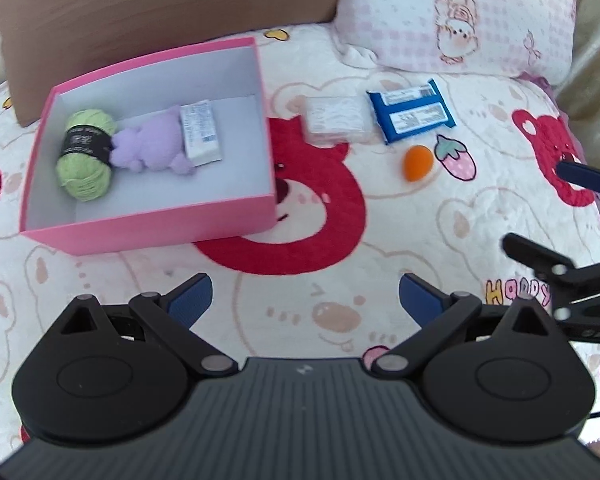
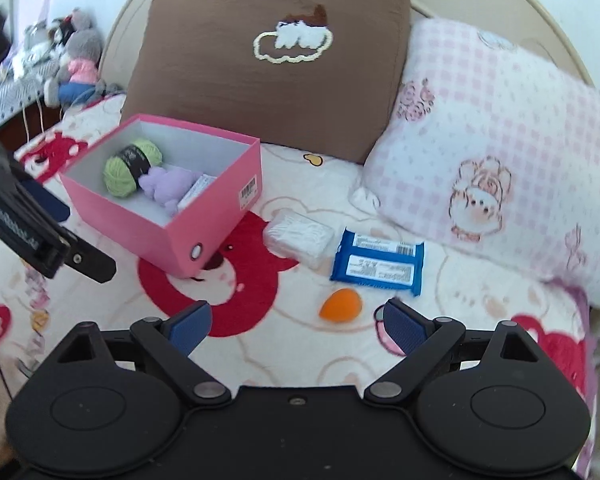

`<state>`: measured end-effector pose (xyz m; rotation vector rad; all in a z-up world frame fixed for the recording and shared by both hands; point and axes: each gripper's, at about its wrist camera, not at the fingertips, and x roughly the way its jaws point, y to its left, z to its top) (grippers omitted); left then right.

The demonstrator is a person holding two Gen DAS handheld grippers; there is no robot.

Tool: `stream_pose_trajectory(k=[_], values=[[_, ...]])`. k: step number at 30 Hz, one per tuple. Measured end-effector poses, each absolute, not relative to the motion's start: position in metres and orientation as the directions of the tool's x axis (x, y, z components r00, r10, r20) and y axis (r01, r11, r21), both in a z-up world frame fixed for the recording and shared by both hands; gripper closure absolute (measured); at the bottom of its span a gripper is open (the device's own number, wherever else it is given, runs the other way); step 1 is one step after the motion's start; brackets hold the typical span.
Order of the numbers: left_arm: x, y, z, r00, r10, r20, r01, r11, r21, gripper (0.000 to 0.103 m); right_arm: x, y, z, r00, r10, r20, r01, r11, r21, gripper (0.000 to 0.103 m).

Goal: Organize objects
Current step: 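Withdraw the left tool from the box toward the orange sponge, then lower the left tool onto the orange sponge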

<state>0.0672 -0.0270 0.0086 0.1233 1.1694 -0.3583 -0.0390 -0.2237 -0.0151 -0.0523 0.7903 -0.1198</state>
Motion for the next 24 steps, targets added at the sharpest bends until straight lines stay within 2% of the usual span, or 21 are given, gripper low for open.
stream_pose_trajectory(k=[11,20,24], values=[[0.083,-0.053,-0.012,0.348,-0.274,-0.897,0.295,0.940,-0.172,0.002,-0.027,-0.254,-0.056,0.681,-0.080,-0.728,0.085,0.996,-0.030,0.013],[0.094,-0.088,-0.024,0.376,-0.239,-0.895,0.370,0.924,-0.092,0.003,-0.020,-0.274,-0.084,0.689,-0.041,-0.724,0.079,0.997,0.019,0.017],[0.101,-0.102,-0.036,0.334,-0.264,-0.905,0.397,0.910,-0.119,0.005,-0.018,-0.273,-0.097,0.686,-0.052,-0.726,0.072,0.997,-0.003,0.018]])
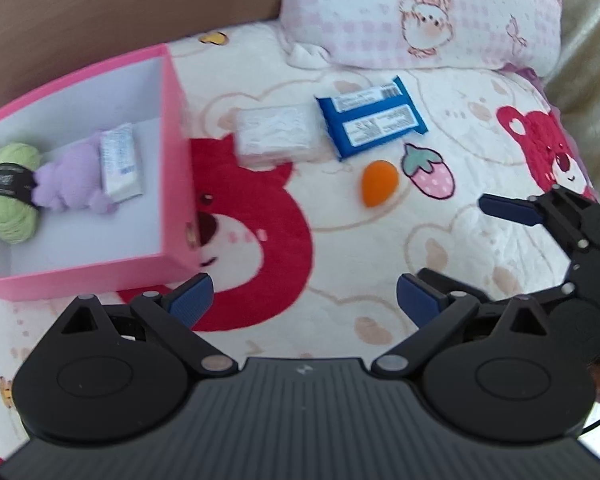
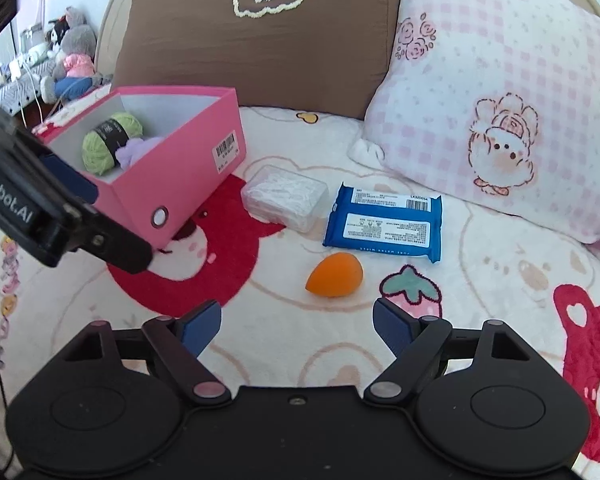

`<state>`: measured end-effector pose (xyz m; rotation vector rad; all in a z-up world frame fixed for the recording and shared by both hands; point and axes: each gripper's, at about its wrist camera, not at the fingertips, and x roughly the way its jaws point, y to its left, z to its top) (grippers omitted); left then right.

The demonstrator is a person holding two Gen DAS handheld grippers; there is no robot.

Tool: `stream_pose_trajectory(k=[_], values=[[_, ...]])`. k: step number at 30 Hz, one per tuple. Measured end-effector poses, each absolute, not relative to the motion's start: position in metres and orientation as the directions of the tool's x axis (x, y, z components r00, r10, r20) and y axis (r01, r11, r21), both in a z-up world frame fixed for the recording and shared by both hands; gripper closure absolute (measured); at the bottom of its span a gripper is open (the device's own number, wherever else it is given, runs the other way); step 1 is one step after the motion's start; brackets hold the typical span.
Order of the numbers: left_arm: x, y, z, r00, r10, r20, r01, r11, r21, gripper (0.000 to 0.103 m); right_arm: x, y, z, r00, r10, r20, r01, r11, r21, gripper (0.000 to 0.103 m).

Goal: Organize objects
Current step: 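Lower the left tool onto the orange sponge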

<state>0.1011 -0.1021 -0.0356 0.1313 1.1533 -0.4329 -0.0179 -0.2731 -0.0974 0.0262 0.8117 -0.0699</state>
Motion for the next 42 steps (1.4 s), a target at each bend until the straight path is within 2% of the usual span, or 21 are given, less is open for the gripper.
stream_pose_trajectory(k=[6,17,25,38,42], values=[[0.114,-0.118,-0.051,0.333,-0.320,-0.887,0.404,0.898,-0.172,0.005,-0.021,-0.272,-0.119,0.730,-0.045,-0.682,0.042,0.999,-0.021,0.018],[0.131,-0.149,-0.078,0.335,-0.329,-0.883,0.458,0.876,-0.152,0.005,0.002,-0.288,-0.135,0.709,-0.061,-0.703,0.085,0.996,-0.001,0.018],[0.146,-0.163,-0.103,0.308,-0.345,-0.887,0.459,0.870,-0.179,0.015,0.018,-0.292,-0.151,0.690,-0.069,-0.721,0.096,0.995,-0.003,0.019],[0.166,-0.169,-0.116,0.314,-0.368,-0.875,0.450,0.869,-0.204,0.015,0.036,-0.307,-0.168,0.665,-0.070,-0.744,0.121,0.993,0.015,0.022],[0.172,-0.169,-0.124,0.291,-0.392,-0.873,0.438,0.865,-0.243,0.022,0.039,-0.312,-0.170,0.669,-0.036,-0.743,0.113,0.992,0.054,0.024]])
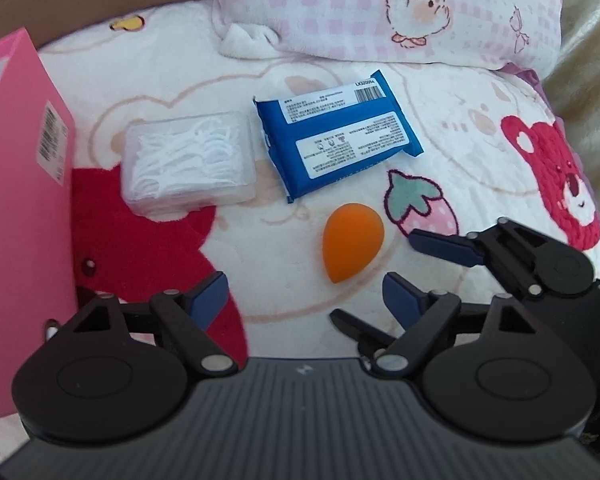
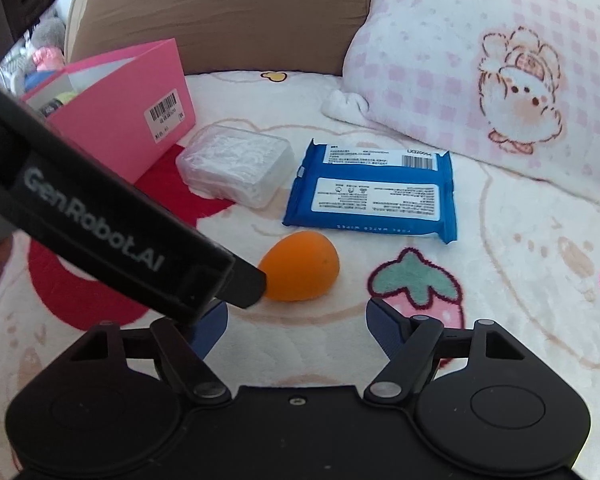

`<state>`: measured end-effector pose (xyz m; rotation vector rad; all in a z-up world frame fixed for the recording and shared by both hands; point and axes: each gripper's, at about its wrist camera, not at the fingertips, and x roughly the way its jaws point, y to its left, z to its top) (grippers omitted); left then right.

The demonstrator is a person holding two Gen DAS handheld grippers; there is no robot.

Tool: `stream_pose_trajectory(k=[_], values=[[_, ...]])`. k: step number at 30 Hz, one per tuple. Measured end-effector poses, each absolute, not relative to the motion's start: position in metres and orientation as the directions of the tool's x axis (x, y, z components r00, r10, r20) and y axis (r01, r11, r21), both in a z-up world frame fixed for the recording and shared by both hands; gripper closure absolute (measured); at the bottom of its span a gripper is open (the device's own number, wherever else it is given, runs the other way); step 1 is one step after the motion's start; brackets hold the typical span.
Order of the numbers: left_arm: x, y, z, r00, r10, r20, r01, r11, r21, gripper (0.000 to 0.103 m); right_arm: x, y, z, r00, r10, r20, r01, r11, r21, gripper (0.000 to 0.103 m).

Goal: Organize objects
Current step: 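Lower the left tool onto the orange sponge, then close the left tool fingers on the orange sponge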

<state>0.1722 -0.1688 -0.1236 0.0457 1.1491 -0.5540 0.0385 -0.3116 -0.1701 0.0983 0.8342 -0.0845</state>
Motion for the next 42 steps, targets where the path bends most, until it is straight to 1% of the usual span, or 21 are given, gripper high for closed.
stream_pose_trajectory(k=[2,4,6,11,13,15,17,19,22,24,36,39,42], values=[[0.176,-0.169,-0.128,0.277,-0.421,-0.864,0.430,0.858,-0.280,0.029,0.041,-0.314,-0.172,0.674,-0.027,-0.738,0.114,0.991,0.068,0.024],[0.179,-0.171,-0.132,0.278,-0.430,-0.859,0.427,0.856,-0.290,0.037,0.043,-0.315,-0.174,0.678,-0.028,-0.734,0.117,0.991,0.070,0.024],[0.182,-0.173,-0.135,0.285,-0.436,-0.854,0.426,0.855,-0.295,0.040,0.047,-0.318,-0.177,0.675,-0.024,-0.737,0.121,0.990,0.078,0.025],[0.186,-0.171,-0.141,0.301,-0.468,-0.831,0.410,0.850,-0.330,0.040,0.051,-0.318,-0.182,0.668,-0.026,-0.743,0.118,0.990,0.071,0.025],[0.187,-0.171,-0.142,0.303,-0.481,-0.823,0.412,0.844,-0.342,0.040,0.051,-0.317,-0.182,0.671,-0.036,-0.741,0.119,0.991,0.060,0.031],[0.187,-0.173,-0.142,0.309,-0.481,-0.820,0.419,0.843,-0.337,0.043,0.053,-0.317,-0.182,0.673,-0.043,-0.738,0.118,0.992,0.051,0.037],[0.188,-0.176,-0.142,0.301,-0.487,-0.820,0.421,0.839,-0.345,0.048,0.054,-0.318,-0.181,0.677,-0.044,-0.735,0.121,0.991,0.052,0.042],[0.188,-0.179,-0.142,0.292,-0.497,-0.817,0.423,0.833,-0.356,0.059,0.056,-0.319,-0.181,0.677,-0.047,-0.735,0.127,0.990,0.054,0.048],[0.186,-0.182,-0.140,0.284,-0.508,-0.813,0.430,0.826,-0.365,0.071,0.056,-0.317,-0.181,0.678,-0.050,-0.734,0.126,0.991,0.049,0.049],[0.183,-0.183,-0.140,0.278,-0.512,-0.813,0.435,0.821,-0.369,0.075,0.055,-0.316,-0.181,0.678,-0.052,-0.733,0.132,0.990,0.052,0.050],[0.170,-0.181,-0.138,0.267,-0.481,-0.835,0.442,0.831,-0.337,0.076,0.049,-0.307,-0.177,0.654,-0.059,-0.755,0.169,0.983,0.069,0.051],[0.168,-0.175,-0.138,0.270,-0.474,-0.838,0.437,0.836,-0.332,0.079,0.047,-0.305,-0.174,0.652,-0.050,-0.756,0.171,0.982,0.084,0.052],[0.166,-0.171,-0.138,0.270,-0.475,-0.838,0.436,0.836,-0.334,0.080,0.048,-0.299,-0.174,0.644,-0.054,-0.763,0.163,0.984,0.068,0.053]])
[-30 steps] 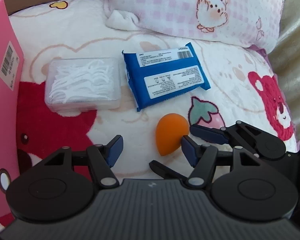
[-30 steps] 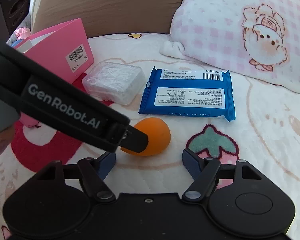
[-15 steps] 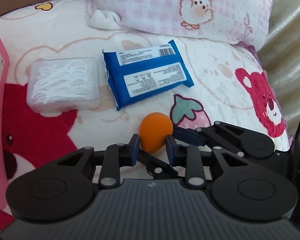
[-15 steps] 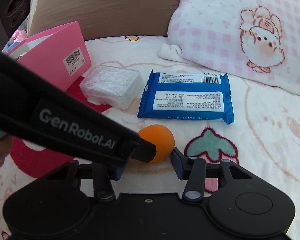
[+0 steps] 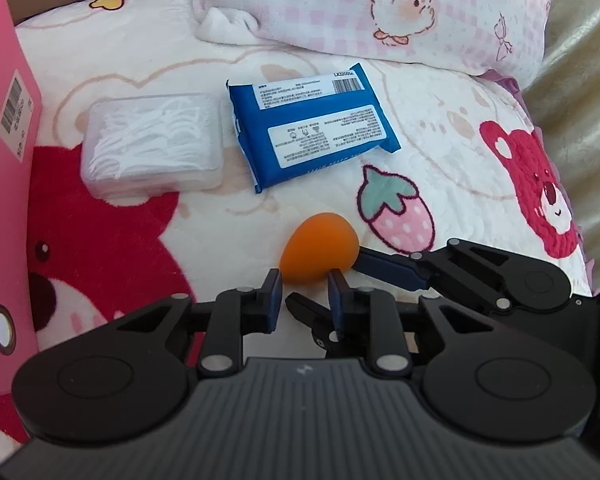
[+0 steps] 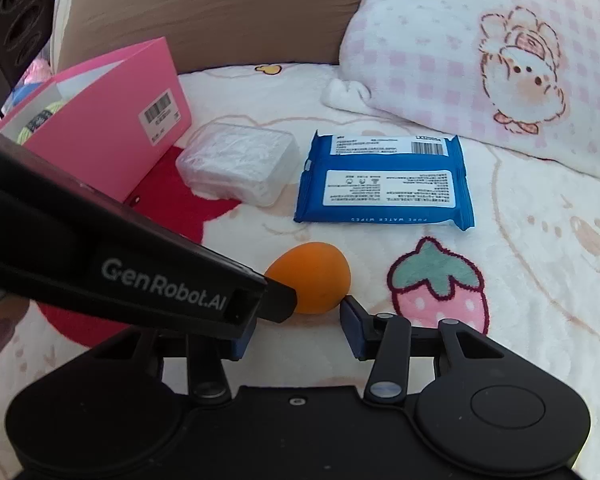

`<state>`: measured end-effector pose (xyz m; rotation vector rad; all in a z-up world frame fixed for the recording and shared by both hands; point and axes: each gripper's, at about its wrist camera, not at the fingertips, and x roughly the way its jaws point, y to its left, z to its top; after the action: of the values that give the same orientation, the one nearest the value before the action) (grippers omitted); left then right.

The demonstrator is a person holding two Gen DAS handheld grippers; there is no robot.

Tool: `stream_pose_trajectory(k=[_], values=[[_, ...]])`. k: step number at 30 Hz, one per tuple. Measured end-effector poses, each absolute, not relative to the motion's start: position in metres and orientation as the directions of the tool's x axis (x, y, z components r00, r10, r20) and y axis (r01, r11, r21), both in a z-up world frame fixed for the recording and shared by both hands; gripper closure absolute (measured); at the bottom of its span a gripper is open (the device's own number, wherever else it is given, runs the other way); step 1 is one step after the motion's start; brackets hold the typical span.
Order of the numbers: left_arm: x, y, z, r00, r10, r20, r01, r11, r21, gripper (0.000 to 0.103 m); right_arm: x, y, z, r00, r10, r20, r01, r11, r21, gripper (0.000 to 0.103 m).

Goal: Organize objects
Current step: 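Close the left tool fingers on the orange sponge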

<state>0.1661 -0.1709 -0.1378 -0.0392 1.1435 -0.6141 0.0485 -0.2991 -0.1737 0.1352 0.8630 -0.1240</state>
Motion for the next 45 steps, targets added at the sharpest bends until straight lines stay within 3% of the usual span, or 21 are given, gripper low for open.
stream_pose_trajectory(k=[13,27,31,41,45], values=[[0.157,-0.169,-0.128,0.297,-0.496,-0.816,0.504,0.807,-0.307,0.080,0.043,-0.290,-0.168,0.649,-0.047,-0.759,0.154,0.985,0.071,0.060],[0.174,-0.179,-0.137,0.287,-0.519,-0.805,0.524,0.788,-0.322,0.079,0.047,-0.311,-0.184,0.647,-0.008,-0.762,0.141,0.984,0.110,0.051],[0.179,-0.183,-0.138,0.280,-0.515,-0.810,0.525,0.789,-0.320,0.072,0.051,-0.310,-0.184,0.645,-0.025,-0.763,0.136,0.987,0.083,0.047],[0.181,-0.183,-0.139,0.261,-0.535,-0.804,0.491,0.790,-0.367,0.071,0.054,-0.313,-0.184,0.659,-0.046,-0.751,0.169,0.982,0.088,0.049],[0.175,-0.184,-0.138,0.246,-0.533,-0.809,0.498,0.786,-0.366,0.075,0.050,-0.310,-0.182,0.660,-0.054,-0.750,0.163,0.984,0.073,0.051]])
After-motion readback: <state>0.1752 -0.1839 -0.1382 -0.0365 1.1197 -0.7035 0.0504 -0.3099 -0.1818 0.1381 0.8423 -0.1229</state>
